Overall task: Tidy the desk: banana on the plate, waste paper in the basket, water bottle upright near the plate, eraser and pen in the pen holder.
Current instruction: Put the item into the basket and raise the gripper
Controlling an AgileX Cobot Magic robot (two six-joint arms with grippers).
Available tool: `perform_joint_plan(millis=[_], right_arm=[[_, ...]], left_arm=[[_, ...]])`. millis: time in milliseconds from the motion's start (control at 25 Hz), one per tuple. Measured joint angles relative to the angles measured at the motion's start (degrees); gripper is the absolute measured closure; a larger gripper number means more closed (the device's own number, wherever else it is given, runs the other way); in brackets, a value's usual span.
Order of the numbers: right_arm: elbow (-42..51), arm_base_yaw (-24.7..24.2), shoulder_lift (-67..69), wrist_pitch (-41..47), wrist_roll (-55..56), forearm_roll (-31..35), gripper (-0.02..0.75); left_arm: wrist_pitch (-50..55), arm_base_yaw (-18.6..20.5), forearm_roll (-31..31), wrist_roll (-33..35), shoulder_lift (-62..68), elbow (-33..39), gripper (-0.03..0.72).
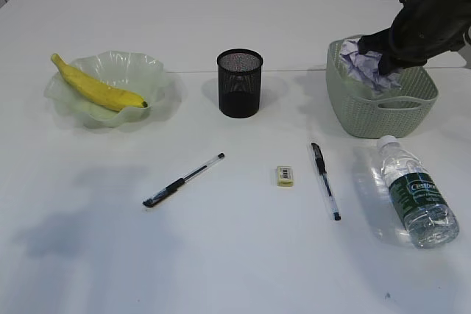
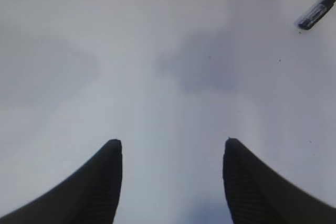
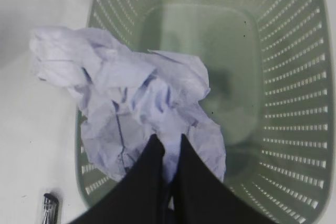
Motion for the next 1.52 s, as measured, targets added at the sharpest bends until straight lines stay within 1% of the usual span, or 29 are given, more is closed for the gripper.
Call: perform_joint_plan(millis=[80,280,320,400,480,600,800,920,1080,1200,1360,1520], right_arm=[[-0.5,0.0,0.4,0.0,0.9,-0.8,0.68],[-1.3,0.0,0.4,-0.1,2.1,-3.1,0.484],[-1.4,0.0,0.4,-0.1,2.2,-3.2,0.455],[-1.4,0.0,0.4,0.1,2.9,-3.2,0.426],[-1.6,0.0,0.4,1.0,3.2,-3.2,0.414],[-2.9,0.0,0.4,5.1,3.3,-3.3,0.41],[-7.3,0.0,-0.4,15.4,0.9,-2.7,0.407],[-8.0,0.0,-2.9,20.2,-1.8,-1.7,0.407],[-8.4,0.0,-6.0,28.7,-4.3,-0.8,0.407],[-8.2,0.0,-7.3,30.6,-4.8,-0.8,0.407],[-4.5,0.0,-10.7,30.7,-5.0,1.0,0.407],[5.6,0.0,-16.2,30.7,-5.5,1.5,0.407]], left_arm=[[0.0,0.0,0.0,0.0,0.0,0.0,0.266],[0.0,0.0,0.0,0.0,0.0,0.0,0.266],[0.0,0.0,0.0,0.0,0.0,0.0,0.266],[0.0,0.0,0.0,0.0,0.0,0.0,0.266],[0.0,0.0,0.0,0.0,0.0,0.0,0.266],[0.0,0.0,0.0,0.0,0.0,0.0,0.266],[0.0,0.0,0.0,0.0,0.0,0.0,0.266],[-0.3,0.0,0.0,0.0,0.0,0.0,0.266],[-0.6,0.0,0.0,0.0,0.0,0.0,0.266],[-0.8,0.0,0.0,0.0,0.0,0.0,0.266],[-0.8,0.0,0.0,0.0,0.0,0.0,0.266],[-0.8,0.0,0.0,0.0,0.0,0.0,0.266]])
